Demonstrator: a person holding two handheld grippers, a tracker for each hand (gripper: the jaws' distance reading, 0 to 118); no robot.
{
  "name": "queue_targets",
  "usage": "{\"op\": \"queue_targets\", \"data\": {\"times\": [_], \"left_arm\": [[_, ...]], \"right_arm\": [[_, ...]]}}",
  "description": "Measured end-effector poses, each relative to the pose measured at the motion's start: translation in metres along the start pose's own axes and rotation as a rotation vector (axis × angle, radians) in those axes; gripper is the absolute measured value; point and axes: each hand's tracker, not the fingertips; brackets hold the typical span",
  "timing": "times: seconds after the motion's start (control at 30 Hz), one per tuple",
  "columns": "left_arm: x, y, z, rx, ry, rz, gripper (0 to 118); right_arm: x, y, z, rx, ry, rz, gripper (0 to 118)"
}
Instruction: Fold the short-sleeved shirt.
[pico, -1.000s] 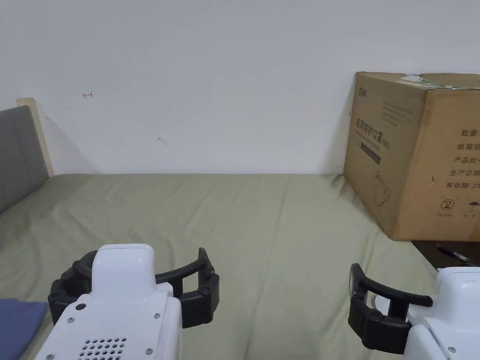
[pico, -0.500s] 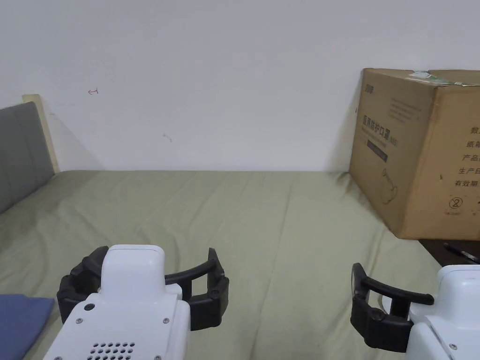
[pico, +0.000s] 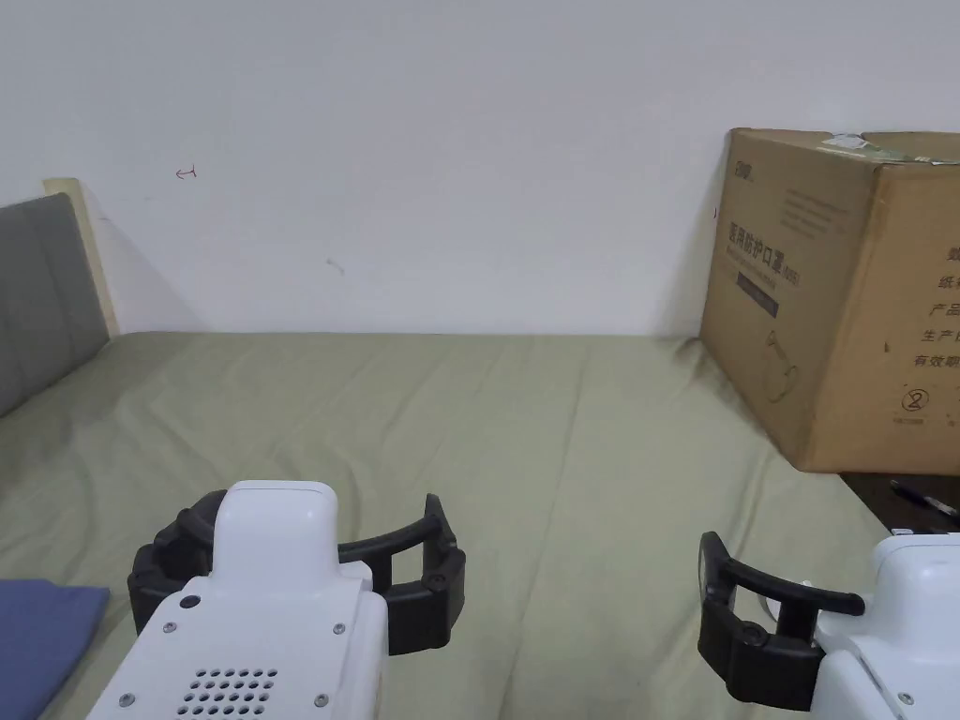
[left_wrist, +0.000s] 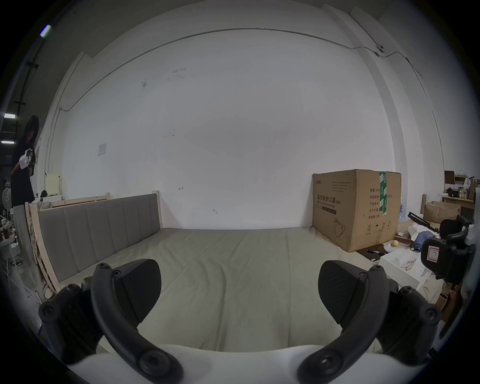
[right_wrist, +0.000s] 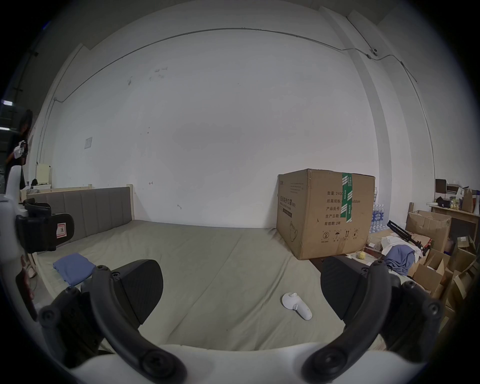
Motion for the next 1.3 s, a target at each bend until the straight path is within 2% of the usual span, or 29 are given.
{"op": "queue_targets", "data": {"times": [0.27,0.77,1.3], "left_arm": [[0.006,0.001,-0.004,-0.044,-0.001,-0.001,118],[-0.003,0.004,-0.005,-0.085,-0.049,0.11,118],[-0.004,-0.002,-0.008,-0.111,-0.001,0.106,118]], "right_arm": [[0.0,0.0,-0.002,-0.013,0.003,-0.008,118],[-0.002,0.001,-0.007,-0.027,0.006,-0.004,118],[-0.006,-0.002,-0.007,-0.033,0.014,0.007,118]]}}
